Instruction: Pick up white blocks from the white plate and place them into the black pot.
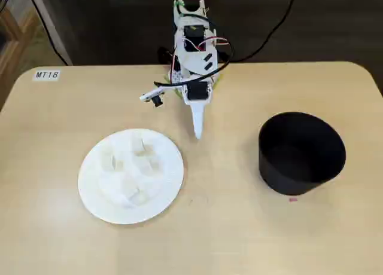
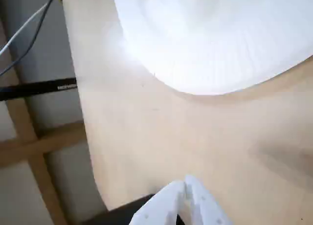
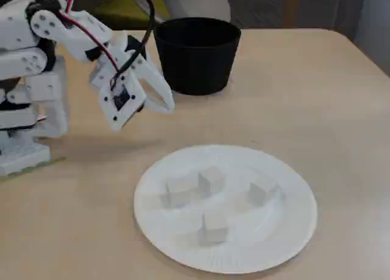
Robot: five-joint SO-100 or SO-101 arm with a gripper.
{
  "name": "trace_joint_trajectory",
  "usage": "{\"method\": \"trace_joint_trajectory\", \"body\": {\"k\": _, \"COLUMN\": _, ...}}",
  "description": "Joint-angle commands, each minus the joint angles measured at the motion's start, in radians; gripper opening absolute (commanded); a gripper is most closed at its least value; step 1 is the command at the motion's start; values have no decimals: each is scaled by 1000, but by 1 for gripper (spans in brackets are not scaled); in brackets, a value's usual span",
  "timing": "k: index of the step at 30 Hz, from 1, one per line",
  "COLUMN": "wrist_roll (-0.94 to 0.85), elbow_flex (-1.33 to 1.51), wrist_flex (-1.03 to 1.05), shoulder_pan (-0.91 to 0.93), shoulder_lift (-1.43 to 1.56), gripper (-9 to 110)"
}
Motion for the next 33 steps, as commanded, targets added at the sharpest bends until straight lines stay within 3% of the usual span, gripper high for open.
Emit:
{"method": "trace_joint_trajectory", "body": {"k": 1, "wrist_roll": 14, "elbow_flex": -540, "wrist_flex": 18, "shoulder_pan": 112, "shoulder_lift": -538, "gripper": -2}}
{"method": "trace_joint_trajectory", "body": {"k": 13, "wrist_roll": 11, "elbow_flex": -537, "wrist_flex": 21, "shoulder_pan": 112, "shoulder_lift": -537, "gripper": -2}}
{"method": "trace_joint_trajectory", "body": {"k": 17, "wrist_roll": -94, "elbow_flex": -563, "wrist_flex": 107, "shoulder_pan": 140, "shoulder_lift": -532, "gripper": -2}}
{"method": "trace_joint_trajectory", "body": {"k": 23, "wrist_roll": -146, "elbow_flex": -735, "wrist_flex": 279, "shoulder_pan": 302, "shoulder_lift": -607, "gripper": -2}}
{"method": "trace_joint_trajectory", "body": {"k": 33, "wrist_roll": -331, "elbow_flex": -1181, "wrist_flex": 575, "shoulder_pan": 637, "shoulder_lift": -1161, "gripper": -2}}
